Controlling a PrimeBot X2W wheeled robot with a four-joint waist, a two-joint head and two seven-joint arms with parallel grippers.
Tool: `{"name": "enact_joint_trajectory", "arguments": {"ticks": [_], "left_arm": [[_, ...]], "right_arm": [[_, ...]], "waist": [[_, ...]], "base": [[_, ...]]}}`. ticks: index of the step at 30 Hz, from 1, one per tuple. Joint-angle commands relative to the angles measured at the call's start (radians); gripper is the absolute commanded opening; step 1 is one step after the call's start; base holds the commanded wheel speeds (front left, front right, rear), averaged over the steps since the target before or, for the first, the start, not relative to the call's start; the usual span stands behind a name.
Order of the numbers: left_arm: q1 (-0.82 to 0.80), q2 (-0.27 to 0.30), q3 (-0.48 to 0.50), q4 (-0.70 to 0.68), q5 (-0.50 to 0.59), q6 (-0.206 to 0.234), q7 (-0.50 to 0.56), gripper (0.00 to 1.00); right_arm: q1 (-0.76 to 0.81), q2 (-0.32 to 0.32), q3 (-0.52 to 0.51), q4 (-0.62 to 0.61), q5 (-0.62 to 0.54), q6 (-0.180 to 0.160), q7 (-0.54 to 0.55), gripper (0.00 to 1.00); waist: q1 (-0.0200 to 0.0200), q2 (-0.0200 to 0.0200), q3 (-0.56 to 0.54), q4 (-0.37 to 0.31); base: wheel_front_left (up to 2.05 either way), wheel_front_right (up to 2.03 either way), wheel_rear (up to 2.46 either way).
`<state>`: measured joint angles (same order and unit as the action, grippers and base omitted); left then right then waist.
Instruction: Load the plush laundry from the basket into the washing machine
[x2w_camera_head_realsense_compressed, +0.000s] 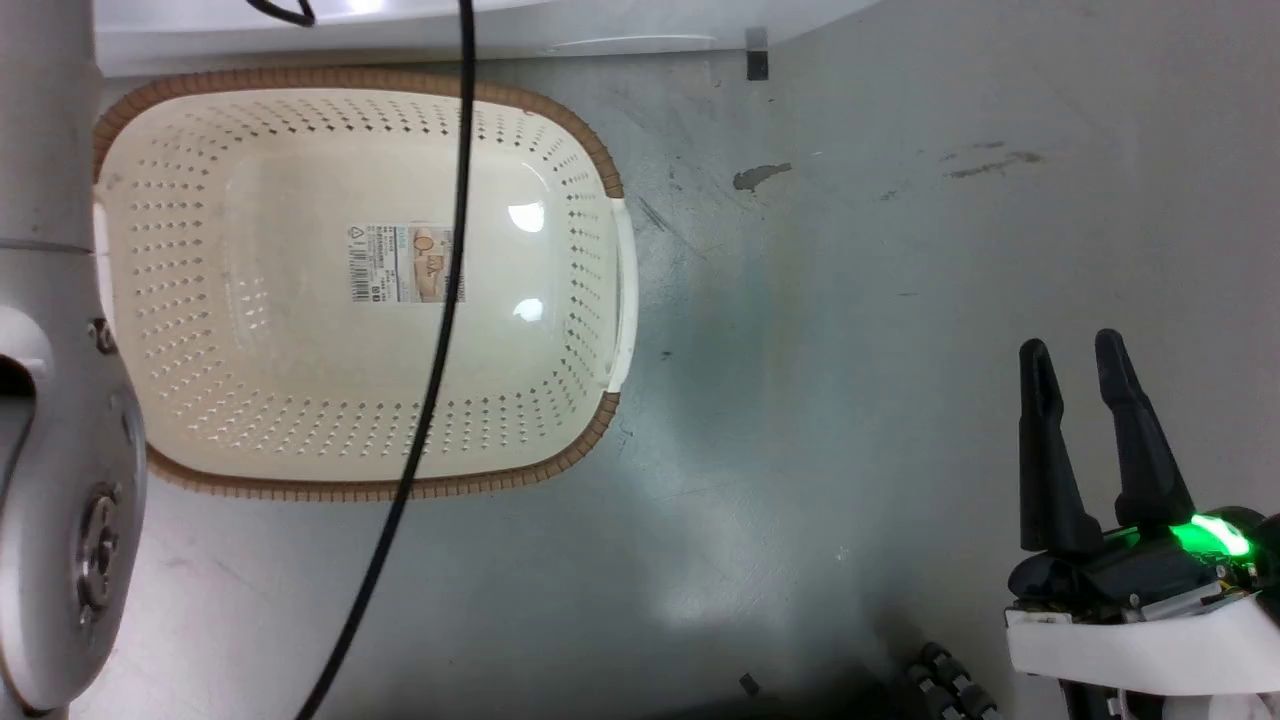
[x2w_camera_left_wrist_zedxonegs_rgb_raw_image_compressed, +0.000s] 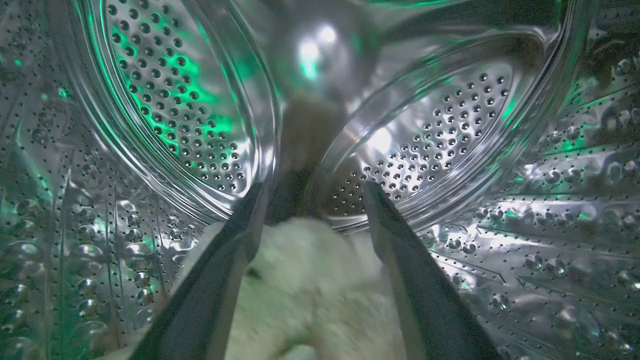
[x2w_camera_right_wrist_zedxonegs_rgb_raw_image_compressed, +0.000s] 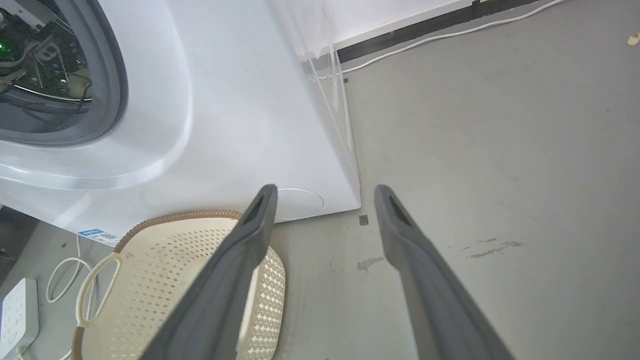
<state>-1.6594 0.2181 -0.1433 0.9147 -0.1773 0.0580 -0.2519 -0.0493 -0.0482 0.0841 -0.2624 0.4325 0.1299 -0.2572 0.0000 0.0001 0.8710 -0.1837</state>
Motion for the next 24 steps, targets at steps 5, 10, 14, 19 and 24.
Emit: {"name": "enact_joint_trajectory", "arguments": {"ticks": [5,10,14,19,24], "left_arm": [[-0.005,-0.02,-0.006,0.023,-0.011,-0.009,-0.007,1.0],[0.037,-0.049,-0.031,0.042,-0.005,-0.017,-0.009,1.0],[0.103,-0.069,-0.054,0.039,0.003,-0.024,-0.01,1.0],[0.171,-0.084,-0.065,0.029,0.007,-0.021,-0.01,1.0],[0.248,-0.106,-0.061,0.021,-0.009,-0.014,-0.01,1.0]], "right_arm": [[-0.016,-0.002,-0.014,0.002,-0.006,0.001,-0.004,1.0],[-0.023,-0.002,-0.029,0.004,-0.018,0.001,-0.004,1.0],[-0.025,-0.002,-0.033,0.011,-0.03,0.001,-0.005,1.0],[-0.022,-0.002,-0.036,0.02,-0.039,0.001,-0.005,1.0],[-0.017,-0.002,-0.046,0.032,-0.042,0.001,-0.005,1.0]], "waist": [[0.0,-0.0001,-0.01,0.025],[0.0,-0.0001,-0.039,0.054],[0.0,-0.0001,-0.086,0.076],[0.0,-0.0001,-0.137,0.091],[0.0,-0.0001,-0.202,0.103]], "base": [[0.0,0.0,0.0],[0.0,0.0,0.0],[0.0,0.0,0.0],[0.0,0.0,0.0],[0.0,0.0,0.0]]}}
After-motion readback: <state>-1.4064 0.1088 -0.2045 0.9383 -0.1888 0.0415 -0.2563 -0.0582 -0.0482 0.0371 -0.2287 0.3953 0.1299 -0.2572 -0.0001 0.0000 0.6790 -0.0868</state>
